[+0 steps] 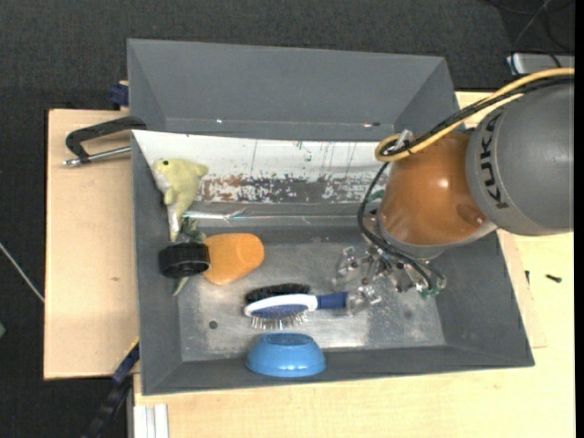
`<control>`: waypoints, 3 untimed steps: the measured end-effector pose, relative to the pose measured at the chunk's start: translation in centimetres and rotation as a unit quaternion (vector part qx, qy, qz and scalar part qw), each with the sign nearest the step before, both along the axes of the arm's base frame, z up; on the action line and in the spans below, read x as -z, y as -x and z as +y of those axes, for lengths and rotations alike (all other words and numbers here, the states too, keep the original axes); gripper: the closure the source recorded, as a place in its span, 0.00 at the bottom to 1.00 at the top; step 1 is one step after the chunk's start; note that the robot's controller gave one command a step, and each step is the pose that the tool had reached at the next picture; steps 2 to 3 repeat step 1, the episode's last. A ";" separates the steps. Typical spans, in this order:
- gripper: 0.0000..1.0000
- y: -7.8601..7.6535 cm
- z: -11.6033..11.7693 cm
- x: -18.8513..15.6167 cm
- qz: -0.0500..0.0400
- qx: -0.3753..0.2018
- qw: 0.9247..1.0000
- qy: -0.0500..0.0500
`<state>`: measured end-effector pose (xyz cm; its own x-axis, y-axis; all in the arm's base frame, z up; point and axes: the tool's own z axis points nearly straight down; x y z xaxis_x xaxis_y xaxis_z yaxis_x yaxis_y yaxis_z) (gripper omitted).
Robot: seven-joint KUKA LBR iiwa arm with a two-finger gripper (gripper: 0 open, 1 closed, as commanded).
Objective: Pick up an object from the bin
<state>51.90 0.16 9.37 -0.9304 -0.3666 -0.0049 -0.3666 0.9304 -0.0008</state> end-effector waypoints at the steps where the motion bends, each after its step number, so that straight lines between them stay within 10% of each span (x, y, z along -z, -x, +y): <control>1: 1.00 -1.5 -0.6 -12.7 -0.005 -0.010 1.000 0.000; 3: 1.00 -1.5 -0.6 -12.7 -0.005 -0.010 1.000 0.000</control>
Offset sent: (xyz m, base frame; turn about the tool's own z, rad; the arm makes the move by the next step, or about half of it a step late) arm 0.0120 -0.0065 0.1215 -0.0200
